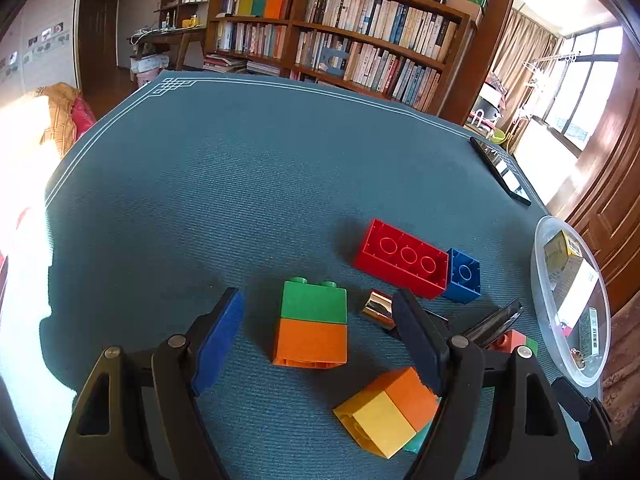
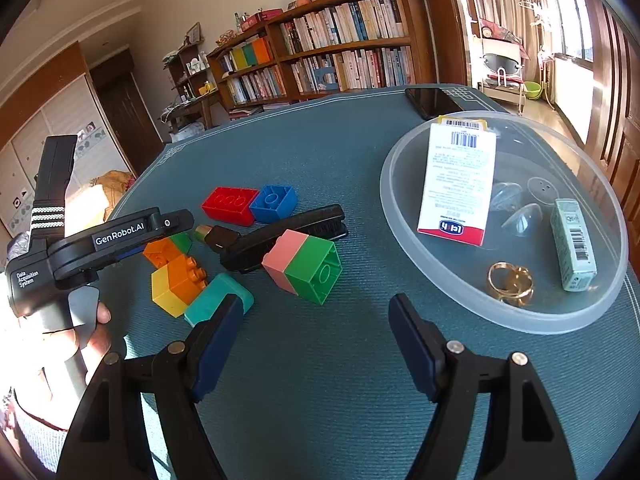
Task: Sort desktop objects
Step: 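Grasp green-orange block with left tool while right tool moves toward teal case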
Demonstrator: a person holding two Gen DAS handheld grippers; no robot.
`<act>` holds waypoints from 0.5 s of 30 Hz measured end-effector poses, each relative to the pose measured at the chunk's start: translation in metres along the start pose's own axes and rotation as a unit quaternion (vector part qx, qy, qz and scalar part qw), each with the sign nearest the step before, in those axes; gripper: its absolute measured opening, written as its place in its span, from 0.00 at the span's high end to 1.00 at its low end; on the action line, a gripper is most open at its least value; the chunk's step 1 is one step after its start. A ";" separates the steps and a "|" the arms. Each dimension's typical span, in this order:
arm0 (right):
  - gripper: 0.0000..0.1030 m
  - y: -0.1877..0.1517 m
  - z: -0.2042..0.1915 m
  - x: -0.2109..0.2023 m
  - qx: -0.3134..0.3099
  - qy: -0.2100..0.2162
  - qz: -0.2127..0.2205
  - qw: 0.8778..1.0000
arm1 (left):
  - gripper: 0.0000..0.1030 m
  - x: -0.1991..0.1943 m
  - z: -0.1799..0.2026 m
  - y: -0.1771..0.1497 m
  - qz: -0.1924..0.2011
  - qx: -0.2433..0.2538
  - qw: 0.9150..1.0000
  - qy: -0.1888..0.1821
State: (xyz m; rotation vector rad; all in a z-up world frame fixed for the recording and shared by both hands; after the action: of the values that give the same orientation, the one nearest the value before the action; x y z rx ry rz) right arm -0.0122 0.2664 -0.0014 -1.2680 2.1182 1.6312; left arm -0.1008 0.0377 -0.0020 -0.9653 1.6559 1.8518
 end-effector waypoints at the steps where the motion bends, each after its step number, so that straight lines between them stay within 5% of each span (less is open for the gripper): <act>1: 0.23 0.000 0.001 0.000 0.001 0.000 -0.001 1.000 | 0.23 0.002 -0.001 -0.001 -0.004 -0.001 1.000 0.002; 13: 0.23 -0.001 -0.002 0.009 -0.002 0.006 -0.011 1.000 | 0.23 0.010 -0.010 -0.003 0.005 -0.005 1.000 0.011; 15: 0.23 -0.002 -0.004 0.010 -0.006 0.009 -0.014 1.000 | 0.31 0.010 -0.011 -0.003 0.009 -0.003 1.000 0.016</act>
State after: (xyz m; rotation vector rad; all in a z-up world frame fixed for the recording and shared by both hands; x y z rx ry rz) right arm -0.0156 0.2578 -0.0075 -1.3146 2.0948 1.6293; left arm -0.1031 0.0264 -0.0121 -0.9896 1.6851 1.8632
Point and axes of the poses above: each gripper's, at about its wrist camera, not at the fingertips, and x roughly the way its jaws point, z to its right, y to its top, the point moved 3 cm from there along x, roughly the way its jaws point, and after that the axes turned 13 degrees about y, right-handed, at the moved point
